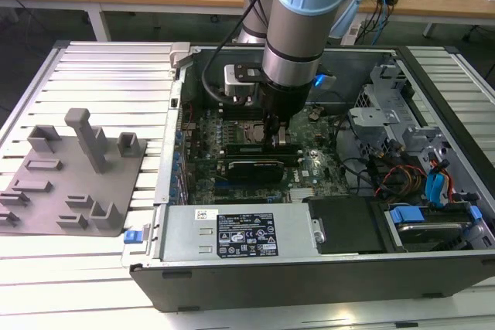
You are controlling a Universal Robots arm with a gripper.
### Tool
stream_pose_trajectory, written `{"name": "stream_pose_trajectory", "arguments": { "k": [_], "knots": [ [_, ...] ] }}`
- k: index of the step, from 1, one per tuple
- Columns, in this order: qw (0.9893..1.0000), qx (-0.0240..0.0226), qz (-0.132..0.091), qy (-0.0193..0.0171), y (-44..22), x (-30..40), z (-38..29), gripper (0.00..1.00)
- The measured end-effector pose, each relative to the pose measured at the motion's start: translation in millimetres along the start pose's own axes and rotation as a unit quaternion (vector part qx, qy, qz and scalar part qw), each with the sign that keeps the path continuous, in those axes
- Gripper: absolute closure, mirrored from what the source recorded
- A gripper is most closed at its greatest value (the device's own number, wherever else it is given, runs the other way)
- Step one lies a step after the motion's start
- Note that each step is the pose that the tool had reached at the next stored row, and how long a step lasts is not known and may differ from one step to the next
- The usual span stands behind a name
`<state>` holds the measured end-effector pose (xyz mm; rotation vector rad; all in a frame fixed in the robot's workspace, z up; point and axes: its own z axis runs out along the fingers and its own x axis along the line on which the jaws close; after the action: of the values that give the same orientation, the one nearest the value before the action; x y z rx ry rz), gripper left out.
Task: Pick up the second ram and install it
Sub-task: 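Insert the second ram into the second slot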
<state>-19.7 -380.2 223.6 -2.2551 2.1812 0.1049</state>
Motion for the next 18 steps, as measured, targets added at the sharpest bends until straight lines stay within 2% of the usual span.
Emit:
{"name": "stream_pose_trajectory", "arguments": {
  "k": [7,8,9,11,12,13,18],
  "knots": [
    [1.0,0.0,0.0,-0.0001,-0.1,0.1,2.1,0.85],
    [1.0,0.0,0.0,-0.0001,-0.1,0.1,2.1,0.78],
    [1.0,0.0002,0.0,-0.0002,0.2,-0.2,-2.8,0.78],
    [1.0,0.0006,0.0,0.0002,1.0,-1.2,-16.7,0.78],
    [1.0,0.0008,0.0,0.0025,1.5,-3.7,-32.1,0.78],
    [1.0,0.0008,0.0,0.0029,1.9,-4.2,-39.3,0.89],
    [1.0,0.0008,0.0,0.0029,1.9,-4.3,-39.7,0.89]
  ]
}}
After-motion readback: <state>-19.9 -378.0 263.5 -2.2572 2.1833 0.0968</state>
